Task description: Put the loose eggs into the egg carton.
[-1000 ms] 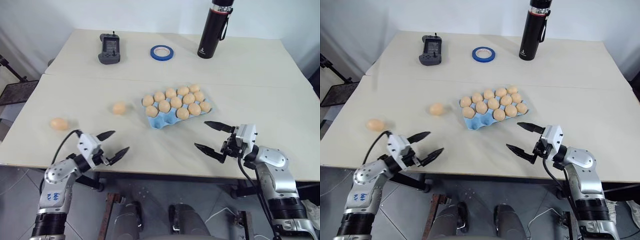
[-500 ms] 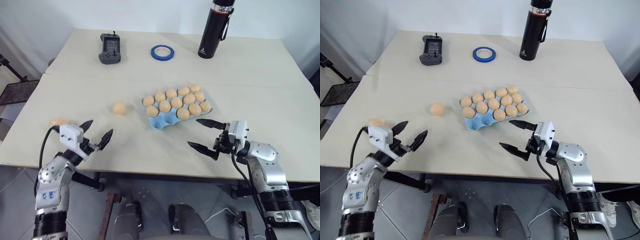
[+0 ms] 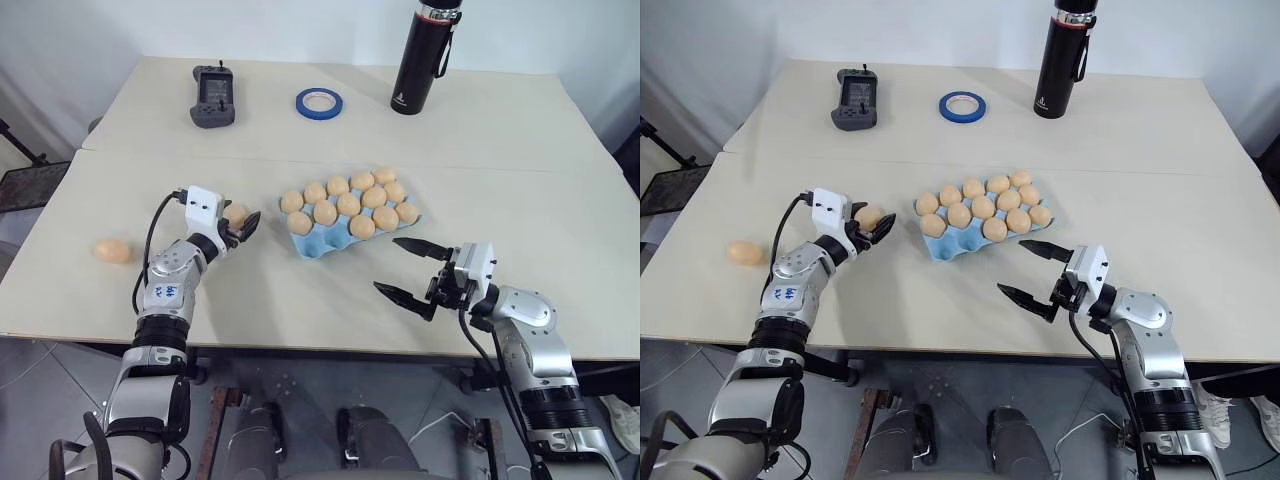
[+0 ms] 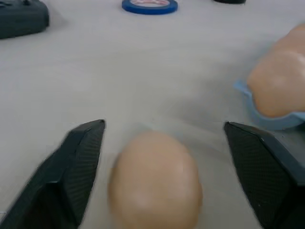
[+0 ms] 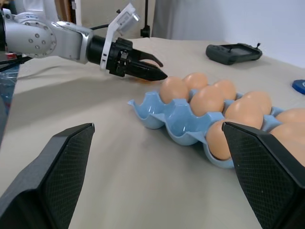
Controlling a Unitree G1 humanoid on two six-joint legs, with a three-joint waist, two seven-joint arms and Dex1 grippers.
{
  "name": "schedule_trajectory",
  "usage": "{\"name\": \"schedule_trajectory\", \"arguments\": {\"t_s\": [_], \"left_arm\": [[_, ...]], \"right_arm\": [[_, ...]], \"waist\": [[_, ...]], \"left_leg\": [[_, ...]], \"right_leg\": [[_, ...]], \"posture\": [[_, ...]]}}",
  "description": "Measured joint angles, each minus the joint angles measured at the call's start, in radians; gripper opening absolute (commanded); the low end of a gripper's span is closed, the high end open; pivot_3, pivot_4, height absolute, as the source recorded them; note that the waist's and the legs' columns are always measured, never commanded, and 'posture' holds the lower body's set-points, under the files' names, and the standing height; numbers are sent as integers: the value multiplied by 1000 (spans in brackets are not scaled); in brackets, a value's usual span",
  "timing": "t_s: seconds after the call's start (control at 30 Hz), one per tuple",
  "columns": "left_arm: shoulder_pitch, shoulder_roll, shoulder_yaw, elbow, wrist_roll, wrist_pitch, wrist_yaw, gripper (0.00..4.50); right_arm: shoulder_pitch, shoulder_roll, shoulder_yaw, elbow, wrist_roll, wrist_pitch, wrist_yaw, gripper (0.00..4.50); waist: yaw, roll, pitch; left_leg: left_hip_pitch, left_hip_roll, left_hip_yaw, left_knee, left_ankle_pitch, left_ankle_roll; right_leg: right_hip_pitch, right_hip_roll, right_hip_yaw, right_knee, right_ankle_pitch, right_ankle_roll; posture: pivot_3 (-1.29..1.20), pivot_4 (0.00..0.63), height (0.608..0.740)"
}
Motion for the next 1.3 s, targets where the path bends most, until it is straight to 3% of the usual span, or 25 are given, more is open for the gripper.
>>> {"name": "schedule_trajectory", "arguments": {"t_s": [0.17,0.4,0.73,1.03,1.17,1.3], "left_arm": [[4,13,-16,-21,-2,23,-91,1834],[-87,-28,-122,-157,-12,45,-236,1834],[-182,-138,-279,-61,22,-22,-427,1834],[-177,-136,-276,-23,25,-19,-452,4456],[-138,-109,-261,-92,16,-24,-462,4456],[-58,-22,-161,-225,-45,-35,-464,4456]], "right_arm": [[20,0,0,-34,0,9,-31,4500],[24,0,0,-36,0,11,-44,4500],[38,3,-1,-51,-2,9,-76,4500],[81,5,-6,-96,-4,8,-127,4500],[83,5,-6,-108,-3,8,-131,4500],[80,4,-4,-107,-1,9,-118,4500]], "waist": [[4,0,0],[15,0,0],[15,0,0],[11,0,0],[4,0,0],[-3,0,0]], "left_leg": [[0,-1,0,0,-2,-4],[0,-1,0,1,-2,-4],[0,-1,0,2,0,-2],[0,-1,-1,2,0,-1],[0,0,-1,2,0,-1],[0,1,-1,1,1,-1]], "right_leg": [[0,-1,0,0,0,0],[1,-1,0,1,0,0],[0,0,1,0,0,0],[1,-1,0,1,0,0],[1,0,0,1,0,0],[0,1,0,2,0,0]], "posture": [[0,150,740],[0,150,740],[0,150,740],[0,150,740],[0,150,740],[0,150,740]]}}
